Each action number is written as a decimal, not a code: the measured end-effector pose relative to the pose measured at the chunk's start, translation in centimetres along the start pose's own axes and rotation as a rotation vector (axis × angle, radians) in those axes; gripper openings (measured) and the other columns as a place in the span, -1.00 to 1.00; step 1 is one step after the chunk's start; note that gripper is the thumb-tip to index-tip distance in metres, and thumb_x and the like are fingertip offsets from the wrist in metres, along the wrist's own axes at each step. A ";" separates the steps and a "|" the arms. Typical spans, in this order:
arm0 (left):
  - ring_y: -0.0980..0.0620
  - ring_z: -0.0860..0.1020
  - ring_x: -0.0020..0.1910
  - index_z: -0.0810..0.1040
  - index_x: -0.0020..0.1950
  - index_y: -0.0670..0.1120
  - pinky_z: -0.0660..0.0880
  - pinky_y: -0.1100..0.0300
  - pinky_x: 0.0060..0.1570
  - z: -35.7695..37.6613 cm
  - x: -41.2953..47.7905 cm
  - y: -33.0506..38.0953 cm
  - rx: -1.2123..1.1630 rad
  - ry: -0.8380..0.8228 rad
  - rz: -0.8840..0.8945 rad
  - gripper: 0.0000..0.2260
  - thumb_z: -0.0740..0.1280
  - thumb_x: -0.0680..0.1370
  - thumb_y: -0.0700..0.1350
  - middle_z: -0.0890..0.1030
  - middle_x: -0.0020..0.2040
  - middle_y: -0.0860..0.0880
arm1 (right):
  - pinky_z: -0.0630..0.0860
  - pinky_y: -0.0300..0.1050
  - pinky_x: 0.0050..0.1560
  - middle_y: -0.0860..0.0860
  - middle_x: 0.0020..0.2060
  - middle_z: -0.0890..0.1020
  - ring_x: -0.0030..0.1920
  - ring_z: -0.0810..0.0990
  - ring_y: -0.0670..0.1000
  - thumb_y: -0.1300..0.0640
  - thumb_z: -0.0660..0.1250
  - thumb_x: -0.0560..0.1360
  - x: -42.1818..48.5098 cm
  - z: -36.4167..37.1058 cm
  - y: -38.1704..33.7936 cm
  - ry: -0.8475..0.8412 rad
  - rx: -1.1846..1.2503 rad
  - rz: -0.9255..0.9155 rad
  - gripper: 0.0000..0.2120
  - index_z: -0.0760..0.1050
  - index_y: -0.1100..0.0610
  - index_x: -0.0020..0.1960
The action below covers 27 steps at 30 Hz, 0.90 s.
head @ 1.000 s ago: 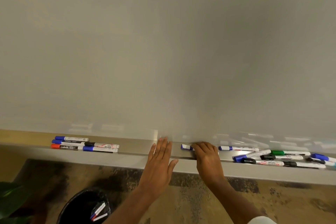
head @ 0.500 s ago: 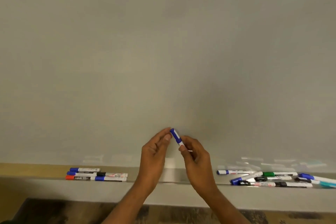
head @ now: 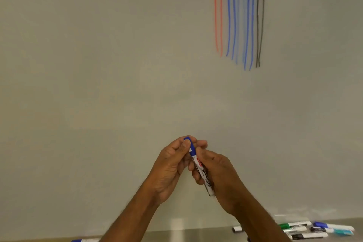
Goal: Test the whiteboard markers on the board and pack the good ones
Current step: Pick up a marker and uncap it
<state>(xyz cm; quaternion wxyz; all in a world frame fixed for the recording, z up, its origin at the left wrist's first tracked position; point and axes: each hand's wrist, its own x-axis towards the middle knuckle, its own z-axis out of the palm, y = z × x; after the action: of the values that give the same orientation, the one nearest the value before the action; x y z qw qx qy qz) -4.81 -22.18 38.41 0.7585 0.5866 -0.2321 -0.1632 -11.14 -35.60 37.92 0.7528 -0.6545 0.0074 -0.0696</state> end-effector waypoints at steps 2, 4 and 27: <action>0.08 0.59 -0.32 0.51 0.27 -0.23 0.61 0.13 -0.19 0.6 0.3 1.0 -0.009 -0.048 0.007 -0.67 0.21 0.66 -0.01 0.67 0.23 -0.22 | 0.39 -0.21 -0.41 0.11 -0.36 0.60 -0.43 0.47 -0.02 -0.16 0.21 0.52 0.0 0.0 -1.1 -0.014 0.021 0.014 -0.55 0.60 0.21 -0.18; 0.08 0.65 -0.27 0.52 0.24 -0.24 0.62 0.20 -0.21 1.3 0.4 1.8 -0.030 -0.085 0.020 -0.71 0.18 0.69 -0.05 0.67 0.21 -0.25 | 0.31 -0.24 -0.49 0.09 -0.41 0.56 -0.50 0.40 -0.06 -0.16 0.22 0.51 -0.2 0.0 -2.0 -0.032 0.072 0.017 -0.56 0.56 0.20 -0.22; -0.05 0.72 0.05 0.61 0.21 -0.10 0.65 0.13 0.09 6.4 3.9 10.8 0.047 0.277 0.504 -0.81 0.30 0.65 -0.10 0.75 -0.01 -0.10 | 0.46 -0.20 -0.37 0.19 -0.10 0.70 -0.32 0.55 0.02 0.23 0.29 0.60 -2.2 -5.2 -11.2 0.165 0.034 -0.377 -0.77 0.59 0.03 0.20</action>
<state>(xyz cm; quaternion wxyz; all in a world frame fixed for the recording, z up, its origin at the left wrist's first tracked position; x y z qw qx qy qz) -5.26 -26.65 50.79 0.7858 0.5446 -0.2685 0.1179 -14.92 -41.96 48.09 0.7344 -0.6235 -0.0547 -0.2626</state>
